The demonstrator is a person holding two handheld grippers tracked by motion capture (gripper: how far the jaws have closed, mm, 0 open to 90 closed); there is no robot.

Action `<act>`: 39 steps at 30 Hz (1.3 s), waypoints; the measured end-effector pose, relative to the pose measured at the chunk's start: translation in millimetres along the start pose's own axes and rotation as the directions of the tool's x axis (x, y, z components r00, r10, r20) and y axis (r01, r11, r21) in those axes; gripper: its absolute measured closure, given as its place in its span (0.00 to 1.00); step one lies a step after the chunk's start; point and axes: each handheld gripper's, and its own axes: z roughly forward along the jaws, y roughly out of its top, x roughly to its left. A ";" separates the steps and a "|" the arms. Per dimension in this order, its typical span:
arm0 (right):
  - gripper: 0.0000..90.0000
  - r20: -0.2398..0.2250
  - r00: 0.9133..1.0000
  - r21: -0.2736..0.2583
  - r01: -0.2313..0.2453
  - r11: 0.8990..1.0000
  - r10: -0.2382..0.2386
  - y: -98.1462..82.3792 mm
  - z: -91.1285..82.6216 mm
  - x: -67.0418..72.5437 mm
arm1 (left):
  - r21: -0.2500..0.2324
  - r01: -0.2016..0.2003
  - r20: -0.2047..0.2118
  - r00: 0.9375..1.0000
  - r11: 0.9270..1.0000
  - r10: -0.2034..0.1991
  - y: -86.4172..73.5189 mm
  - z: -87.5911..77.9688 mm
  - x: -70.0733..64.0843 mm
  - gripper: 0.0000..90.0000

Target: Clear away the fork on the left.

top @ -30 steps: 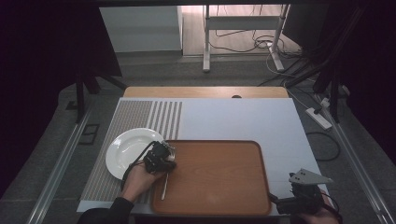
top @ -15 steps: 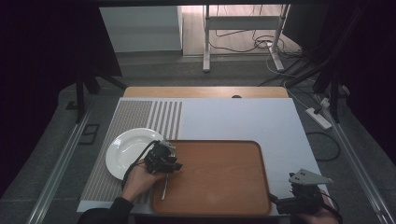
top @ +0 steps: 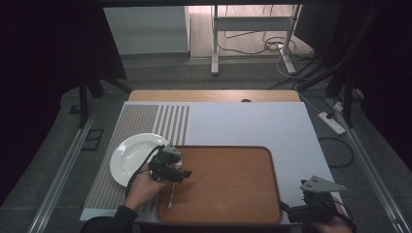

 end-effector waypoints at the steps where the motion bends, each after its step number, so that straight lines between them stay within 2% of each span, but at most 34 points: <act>1: 0.00 0.000 1.000 0.000 0.000 1.000 0.000 0.0 0.0 0.0 | 0.000 0.005 -0.002 1.000 1.000 -0.005 -0.3 -0.7 0.6 0.24; 4: 0.00 0.000 1.000 0.000 -0.001 1.000 0.001 0.0 0.0 0.0 | -0.002 0.028 -0.016 0.999 1.000 -0.028 -0.8 -4.4 1.9 0.18; 7: 0.00 0.000 1.000 -0.001 -0.001 1.000 0.001 0.0 0.2 0.1 | -0.015 0.035 -0.023 0.999 0.999 -0.035 -2.3 -9.3 2.4 0.11; 13: 0.00 0.001 1.000 -0.001 -0.001 1.000 0.001 0.0 -0.2 0.0 | -0.048 0.077 0.000 0.997 0.996 -0.077 -8.7 -19.3 8.7 0.02; 15: 0.00 0.002 1.000 -0.001 -0.001 1.000 0.001 0.0 -0.2 0.0 | -0.056 0.080 -0.011 0.997 0.995 -0.081 -11.2 -22.1 9.7 0.00; 21: 0.00 0.004 1.000 -0.002 -0.005 1.000 0.005 0.1 -0.5 0.1 | -0.085 0.089 -0.005 0.996 0.992 -0.089 -20.1 -31.9 11.5 0.00; 25: 0.00 0.005 1.000 -0.002 -0.004 1.000 0.004 0.1 -0.6 0.3 | -0.101 0.082 -0.019 0.996 0.991 -0.084 -27.1 -39.0 11.7 0.00; 33: 0.00 0.004 1.000 -0.006 -0.007 1.000 0.007 -0.2 -0.7 -0.2 | -0.153 0.139 -0.029 0.989 0.978 -0.145 -46.4 -56.5 16.8 0.00; 39: 0.00 0.008 1.000 -0.003 -0.006 1.000 0.006 0.1 -0.5 0.2 | -0.173 0.151 -0.049 0.986 0.973 -0.162 -62.9 -68.6 16.0 0.00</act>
